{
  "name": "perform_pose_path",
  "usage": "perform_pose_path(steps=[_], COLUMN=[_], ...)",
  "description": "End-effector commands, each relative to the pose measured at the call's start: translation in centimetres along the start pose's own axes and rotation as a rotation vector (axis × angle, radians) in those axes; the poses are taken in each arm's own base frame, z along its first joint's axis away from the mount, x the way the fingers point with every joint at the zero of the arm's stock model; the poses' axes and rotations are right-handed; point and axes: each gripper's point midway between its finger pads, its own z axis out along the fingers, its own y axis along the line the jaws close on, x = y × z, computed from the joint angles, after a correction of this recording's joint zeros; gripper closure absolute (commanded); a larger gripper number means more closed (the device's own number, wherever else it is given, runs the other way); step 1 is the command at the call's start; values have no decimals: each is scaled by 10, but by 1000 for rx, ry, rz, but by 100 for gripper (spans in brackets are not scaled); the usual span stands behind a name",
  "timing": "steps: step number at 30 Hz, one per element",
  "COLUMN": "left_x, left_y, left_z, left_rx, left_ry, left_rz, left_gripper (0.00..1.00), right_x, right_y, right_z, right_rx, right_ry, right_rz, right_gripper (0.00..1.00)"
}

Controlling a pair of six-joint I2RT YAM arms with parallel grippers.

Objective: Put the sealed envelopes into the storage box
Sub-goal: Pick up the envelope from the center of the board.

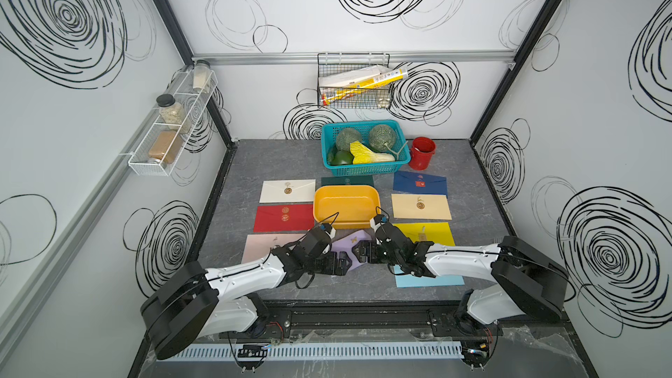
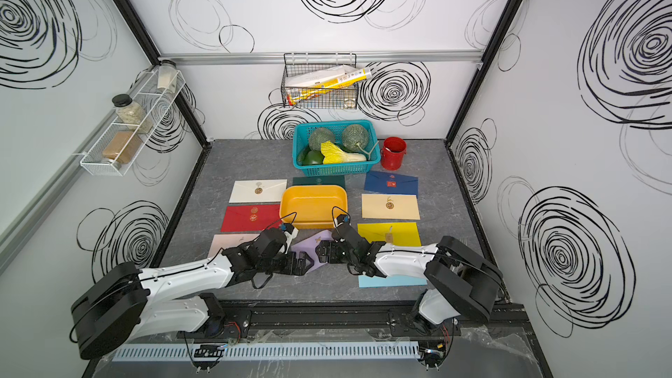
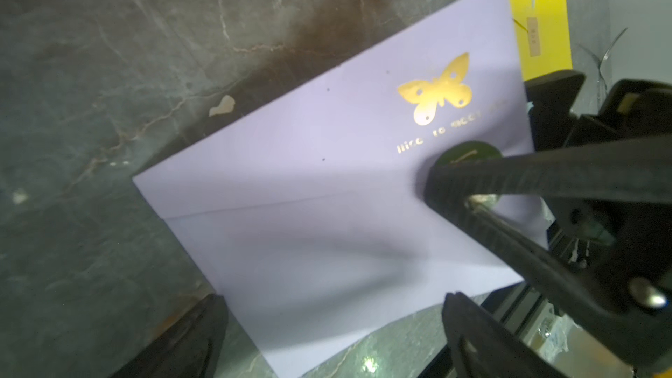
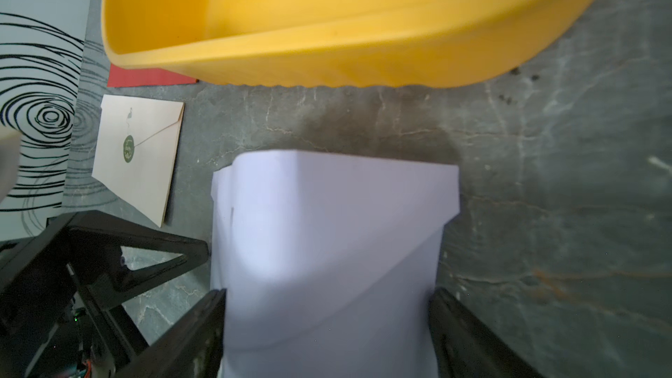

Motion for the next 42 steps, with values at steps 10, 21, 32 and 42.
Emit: perform_pose_path(steps=[10, 21, 32, 42], left_x=[-34, -47, -48, -48], left_y=[-11, -59, -62, -60], left_z=[-21, -7, -6, -10], left_rx=[-41, 149, 277, 425], left_ry=[-53, 56, 58, 58], left_rz=[98, 437, 551, 638], left_gripper=[1, 1, 4, 10], right_x=[58, 56, 57, 58], right_y=[-67, -70, -69, -69], right_z=[-14, -17, -22, -24], right_rx=[199, 197, 176, 178], right_ry=[164, 152, 153, 169], right_rz=[-60, -134, -199, -249], right_gripper=[12, 11, 11, 11])
